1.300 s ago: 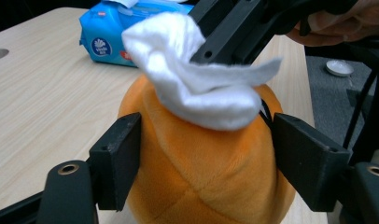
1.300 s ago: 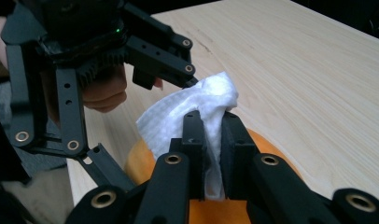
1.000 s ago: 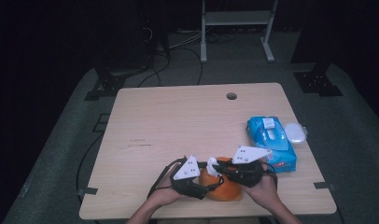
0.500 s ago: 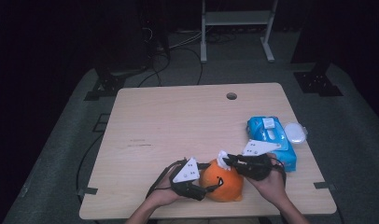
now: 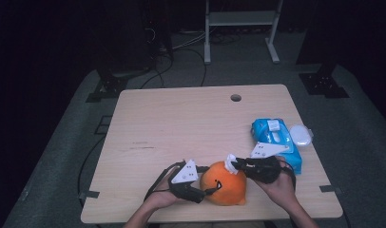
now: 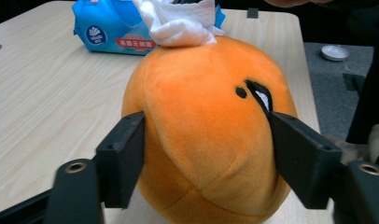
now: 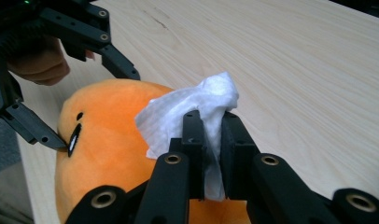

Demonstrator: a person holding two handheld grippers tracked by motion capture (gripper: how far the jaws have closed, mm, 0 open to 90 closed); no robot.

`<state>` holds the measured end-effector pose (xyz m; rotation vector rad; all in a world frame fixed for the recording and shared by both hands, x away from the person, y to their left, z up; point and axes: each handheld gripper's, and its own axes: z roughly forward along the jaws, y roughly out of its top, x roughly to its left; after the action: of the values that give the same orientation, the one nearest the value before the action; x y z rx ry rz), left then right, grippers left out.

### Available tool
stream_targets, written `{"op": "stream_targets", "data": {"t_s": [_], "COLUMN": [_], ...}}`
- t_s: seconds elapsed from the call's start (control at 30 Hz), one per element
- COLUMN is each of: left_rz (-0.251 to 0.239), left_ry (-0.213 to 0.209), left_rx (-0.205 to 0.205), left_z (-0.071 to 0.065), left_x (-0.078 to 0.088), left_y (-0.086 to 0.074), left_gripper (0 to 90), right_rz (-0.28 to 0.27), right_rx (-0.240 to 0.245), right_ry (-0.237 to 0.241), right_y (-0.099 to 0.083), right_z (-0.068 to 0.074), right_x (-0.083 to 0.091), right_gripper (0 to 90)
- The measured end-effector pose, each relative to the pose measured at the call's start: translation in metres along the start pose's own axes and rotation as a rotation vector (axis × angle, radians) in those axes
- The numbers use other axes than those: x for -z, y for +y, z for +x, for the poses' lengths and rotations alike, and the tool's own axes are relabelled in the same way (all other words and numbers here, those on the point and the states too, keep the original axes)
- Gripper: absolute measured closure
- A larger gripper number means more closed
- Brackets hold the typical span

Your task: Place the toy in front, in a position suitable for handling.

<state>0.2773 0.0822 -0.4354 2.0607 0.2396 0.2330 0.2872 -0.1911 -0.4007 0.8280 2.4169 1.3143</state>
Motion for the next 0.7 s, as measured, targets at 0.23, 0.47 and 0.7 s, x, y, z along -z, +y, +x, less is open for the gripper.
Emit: {"op": "stream_targets", "data": {"t_s": [0.23,0.47,0.7], "left_rz": [-0.051,-0.018,-0.031], "left_ry": [0.008,0.009,-0.011], "left_rx": [-0.035,0.035,0.058], "left_z": [-0.006,0.006,0.01], "left_x": [-0.003,0.0,0.003], "left_y": [0.008,-0.002,-0.003], "left_gripper": [26.0,32.2,30.2], "right_rz": [-0.015,-0.003,-0.003], "right_rx": [0.073,0.056,0.037], "right_ry": [0.017,0.015,-0.004], "right_y": [0.01,0.004,-0.001], "right_z": [0.019,0.009,0.004], "right_x": [-0.011,-0.007,0.001], "right_gripper": [80.8,80.8,81.0]}}
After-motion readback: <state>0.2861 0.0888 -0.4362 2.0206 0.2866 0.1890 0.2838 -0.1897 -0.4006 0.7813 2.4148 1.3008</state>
